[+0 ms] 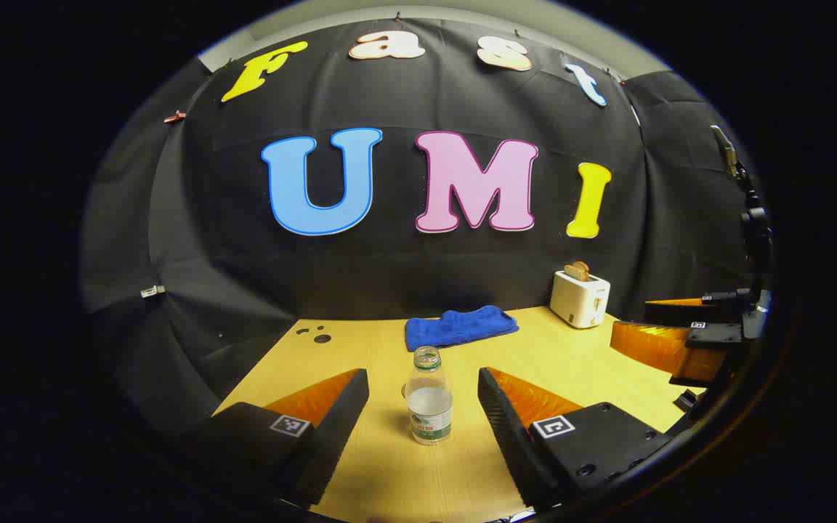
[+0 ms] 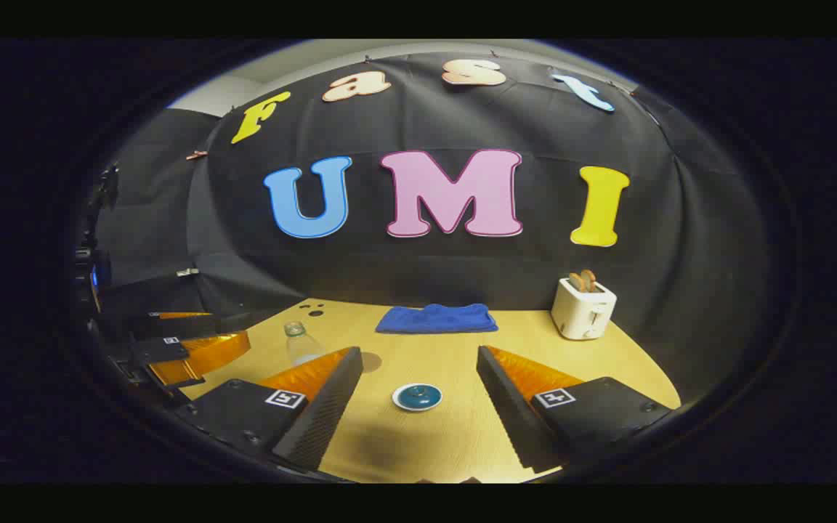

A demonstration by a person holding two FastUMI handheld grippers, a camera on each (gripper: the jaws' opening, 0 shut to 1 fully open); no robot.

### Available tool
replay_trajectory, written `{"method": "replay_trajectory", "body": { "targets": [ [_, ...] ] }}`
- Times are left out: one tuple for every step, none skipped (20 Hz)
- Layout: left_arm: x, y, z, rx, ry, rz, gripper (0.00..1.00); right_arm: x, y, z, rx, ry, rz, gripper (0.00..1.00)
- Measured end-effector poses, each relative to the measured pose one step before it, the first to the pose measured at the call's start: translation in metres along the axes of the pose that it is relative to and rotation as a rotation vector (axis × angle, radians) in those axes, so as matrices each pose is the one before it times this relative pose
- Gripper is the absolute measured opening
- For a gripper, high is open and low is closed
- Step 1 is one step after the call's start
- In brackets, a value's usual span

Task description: Open the teacup lid with one hand, grasp the water bottle and pour water into the teacup with the other hand; after pouring, place the water bottle on the coaster and then close the teacup lid.

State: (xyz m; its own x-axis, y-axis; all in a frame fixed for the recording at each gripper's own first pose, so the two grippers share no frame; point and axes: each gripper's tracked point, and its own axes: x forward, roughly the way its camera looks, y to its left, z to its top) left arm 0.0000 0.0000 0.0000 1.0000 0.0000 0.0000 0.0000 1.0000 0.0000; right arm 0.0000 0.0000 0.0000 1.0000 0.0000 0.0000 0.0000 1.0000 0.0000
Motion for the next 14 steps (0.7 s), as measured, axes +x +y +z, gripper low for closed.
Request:
{"method": "replay_trajectory", "body": {
  "targets": [
    [0.00115,0.00154,-0.00134,0.00444,-0.00612,0.01692,0.95,0.00476,-0.00135,-0.0045,0.0061,0.00257,0.01707,0.98],
    [0.00272,0.00049,0.00049,0.00528,-0.01031,0.01175,0.95,0.00414,-0.00075,-0.00395,0.0033,0.00011,0.01514,0.96],
    [0.00343,-0.00071,-0.00297,0.00517,-0.00406,0.00583,0.96,0.00551,-0.00157,-0.00467,-0.00655,0.01166,0.00561,0.98],
    [0.00317,-0.00064,-0.00394,0.00439,0.0024,0.00257,0.96,0.0059,-0.00197,-0.00743,-0.01367,0.01824,0.00035,0.98],
    [0.00358,-0.00186,-0.00586,0.0025,0.00551,-0.00358,0.95,0.00443,-0.00155,-0.00236,-0.00945,0.00516,-0.00179,0.98],
    [0.00246,-0.00112,-0.00324,0.00108,0.00156,-0.00144,0.95,0.00362,-0.00057,-0.00146,-0.00781,0.00035,0.00088,0.98],
    [0.00352,0.00068,-0.00469,-0.00028,0.00632,0.00272,0.95,0.00534,-0.0001,-0.00219,-0.01249,0.00698,0.00138,0.98],
    [0.00325,-0.00096,-0.00307,-0.00308,-0.00192,-0.00244,0.95,0.00382,0.00053,-0.00174,-0.01129,-0.00326,0.00199,0.98],
    [0.00287,-0.00152,-0.0033,-0.00363,-0.0015,-0.00598,0.95,0.00487,0.0001,-0.00175,-0.00758,-0.00325,0.00164,0.98],
    [0.0036,-0.00103,-0.00499,-0.00269,0.00601,-0.00399,1.0,0.00642,0.0001,-0.00379,-0.00341,0.00594,0.00286,0.98],
    [0.00268,0.0006,-0.00579,-0.00272,0.00999,0.00078,0.96,0.00585,0.00031,-0.00469,0.00179,0.01299,0.00066,0.98],
    [0.00238,0.00075,-0.00345,-0.00459,0.00583,-0.00067,0.96,0.00412,-0.00022,-0.00318,0.0074,0.00782,-0.00075,0.98],
    [0.00064,0.00089,-0.0027,-0.00396,0.0041,-0.00049,0.96,0.00301,-0.00005,-0.00016,0.00814,-0.00145,-0.00373,0.98],
    [0.00093,0.00094,-0.00241,-0.00288,0.00223,0.001,0.96,0.00184,0.00009,-0.00117,0.0055,-0.00327,-0.00106,0.98]
  ]
}}
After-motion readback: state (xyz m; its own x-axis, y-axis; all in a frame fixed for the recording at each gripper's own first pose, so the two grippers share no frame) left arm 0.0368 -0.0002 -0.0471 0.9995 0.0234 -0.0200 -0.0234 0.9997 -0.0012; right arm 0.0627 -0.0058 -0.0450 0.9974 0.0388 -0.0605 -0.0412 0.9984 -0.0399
